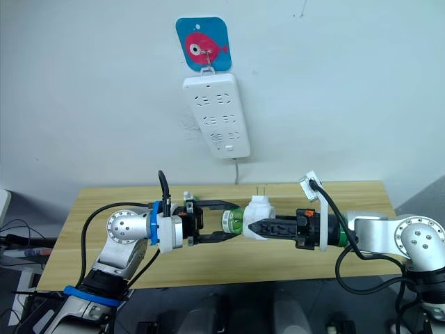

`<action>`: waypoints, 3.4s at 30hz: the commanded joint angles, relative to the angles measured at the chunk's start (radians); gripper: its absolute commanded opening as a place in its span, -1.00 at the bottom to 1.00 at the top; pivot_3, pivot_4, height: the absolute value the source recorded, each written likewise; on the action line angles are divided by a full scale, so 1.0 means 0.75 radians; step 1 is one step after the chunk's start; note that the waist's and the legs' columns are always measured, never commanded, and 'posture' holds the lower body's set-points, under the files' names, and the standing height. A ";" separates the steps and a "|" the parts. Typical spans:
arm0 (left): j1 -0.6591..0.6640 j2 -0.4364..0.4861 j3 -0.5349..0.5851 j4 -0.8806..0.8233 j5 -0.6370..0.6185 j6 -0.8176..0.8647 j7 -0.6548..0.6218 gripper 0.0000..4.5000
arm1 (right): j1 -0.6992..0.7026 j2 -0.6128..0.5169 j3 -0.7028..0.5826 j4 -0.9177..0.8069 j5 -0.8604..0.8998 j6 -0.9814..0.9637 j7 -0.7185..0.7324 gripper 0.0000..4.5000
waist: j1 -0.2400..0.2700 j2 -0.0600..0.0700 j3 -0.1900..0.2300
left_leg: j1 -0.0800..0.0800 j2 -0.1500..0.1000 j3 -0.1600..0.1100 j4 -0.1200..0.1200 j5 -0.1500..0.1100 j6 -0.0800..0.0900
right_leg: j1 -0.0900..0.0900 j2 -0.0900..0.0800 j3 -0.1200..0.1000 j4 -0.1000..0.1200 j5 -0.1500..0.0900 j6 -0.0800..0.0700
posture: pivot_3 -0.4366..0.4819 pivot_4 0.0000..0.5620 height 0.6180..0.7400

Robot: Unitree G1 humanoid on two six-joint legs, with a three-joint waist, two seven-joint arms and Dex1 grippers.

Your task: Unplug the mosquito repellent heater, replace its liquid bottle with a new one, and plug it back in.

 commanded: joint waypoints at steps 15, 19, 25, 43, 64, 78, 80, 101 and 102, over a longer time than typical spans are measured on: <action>-0.426 0.419 -0.068 -0.241 -0.639 1.877 -0.194 0.00 | 0.000 -0.036 -0.027 -0.049 0.052 -0.008 0.023 0.34 | -0.011 -0.003 0.009 | 0.000 0.000 -0.002 0.000 0.000 0.000 | 0.000 0.001 0.000 0.001 0.000 0.000 | -0.32 -0.19 1.00; -0.482 0.452 -0.048 -0.196 -0.716 2.095 -0.242 0.00 | 0.001 -0.044 -0.029 -0.049 0.052 -0.012 0.026 0.34 | -0.016 -0.002 0.015 | 0.000 0.000 -0.002 -0.001 0.000 0.000 | 0.000 0.001 0.000 0.000 0.000 0.000 | -0.32 -0.19 1.00; -0.535 0.482 -0.005 -0.132 -0.830 2.360 -0.237 0.00 | 0.004 -0.044 -0.024 -0.054 0.042 -0.020 0.034 0.34 | -0.021 -0.002 0.016 | 0.000 0.000 -0.002 0.000 0.000 0.000 | 0.000 0.001 0.000 0.000 0.000 0.000 | -0.32 -0.19 1.00; -0.391 0.400 0.008 -0.329 -0.718 2.104 -0.117 0.56 | 0.003 -0.045 -0.009 -0.060 0.047 -0.042 0.028 0.34 | -0.026 -0.002 0.016 | 0.000 0.000 -0.002 0.000 0.000 0.000 | -0.001 0.000 0.001 0.000 0.000 0.000 | -0.31 -0.18 1.00; 0.019 0.008 0.079 -0.112 -0.044 0.245 -0.032 0.92 | 0.003 -0.032 -0.005 -0.063 0.054 -0.052 0.022 0.34 | 0.014 0.000 0.016 | -0.001 -0.001 0.000 -0.001 0.000 0.000 | 0.000 -0.002 -0.001 -0.004 0.000 0.000 | -0.32 -0.20 1.00; -0.022 -0.009 0.023 -0.119 -0.071 0.226 -0.046 0.54 | 0.001 -0.030 -0.007 -0.061 0.053 -0.053 0.018 0.34 | 0.002 0.000 0.016 | 0.000 -0.001 0.000 0.000 0.000 0.000 | 0.000 -0.001 -0.001 0.000 0.001 0.000 | -0.33 -0.22 1.00; -0.027 -0.010 0.019 -0.123 -0.066 0.242 -0.043 0.27 | 0.001 -0.030 -0.007 -0.061 0.054 -0.054 0.016 0.34 | 0.002 0.000 0.016 | 0.000 -0.001 0.000 0.000 0.000 0.000 | 0.000 -0.001 -0.001 0.000 0.001 0.000 | -0.33 -0.22 1.00; -0.530 0.376 -0.085 -0.248 -0.502 1.836 -0.261 0.00 | -0.003 -0.028 -0.002 -0.054 0.028 -0.043 0.038 0.34 | -0.003 0.000 0.017 | 0.000 0.000 -0.001 0.000 0.000 0.000 | 0.000 0.001 -0.001 0.000 0.001 0.001 | -0.30 -0.21 1.00; -0.554 0.388 -0.084 -0.224 -0.521 1.894 -0.283 0.00 | 0.000 -0.029 -0.004 -0.056 0.028 -0.043 0.039 0.34 | -0.003 0.000 0.017 | 0.000 0.000 -0.001 0.000 0.000 0.000 | -0.001 0.001 -0.001 0.000 0.001 0.001 | -0.30 -0.21 1.00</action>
